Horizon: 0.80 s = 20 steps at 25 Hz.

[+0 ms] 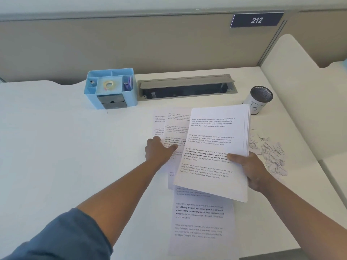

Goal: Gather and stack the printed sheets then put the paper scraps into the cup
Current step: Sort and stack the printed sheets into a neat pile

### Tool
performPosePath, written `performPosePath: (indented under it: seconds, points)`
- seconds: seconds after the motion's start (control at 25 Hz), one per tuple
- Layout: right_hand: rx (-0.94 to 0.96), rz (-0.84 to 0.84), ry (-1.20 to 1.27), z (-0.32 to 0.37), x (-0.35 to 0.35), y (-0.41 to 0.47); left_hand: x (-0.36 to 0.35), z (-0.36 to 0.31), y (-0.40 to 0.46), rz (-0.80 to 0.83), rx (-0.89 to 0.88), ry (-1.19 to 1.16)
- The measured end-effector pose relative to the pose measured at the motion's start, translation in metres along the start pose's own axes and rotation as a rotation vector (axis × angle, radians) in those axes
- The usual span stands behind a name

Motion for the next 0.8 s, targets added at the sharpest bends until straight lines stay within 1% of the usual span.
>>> performPosePath:
  seconds: [0.12,0.2,0.52,0.64,0.8]
  points:
    - [-0.021,0.013,-0.002,0.002,0.001,0.016,-0.002,-0.006,0.005,-0.058,-0.001,0.112]
    - [-0.036,0.039,-0.007,0.005,0.001,0.027,-0.004,-0.008,0.011,-0.069,0.023,0.16]
    - [-0.067,0.071,-0.002,0.016,0.005,0.062,-0.005,-0.02,0.021,-0.01,0.146,0.153]
    - [-0.06,0.077,0.012,0.021,0.004,0.072,-0.004,-0.023,0.018,-0.035,0.148,0.085]
    - [-0.066,0.076,0.013,0.024,0.0,0.083,-0.002,-0.015,0.015,-0.074,0.17,-0.112]
Point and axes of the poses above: each hand's wrist, its own y-axis towards the middle knuckle, its own x-axis out of the back of the hand, z = x × y, the point moved 5 cm from there along y, towards the middle knuckle, and after that the axes turned 6 degrees about -z, right-handed, at the moved point
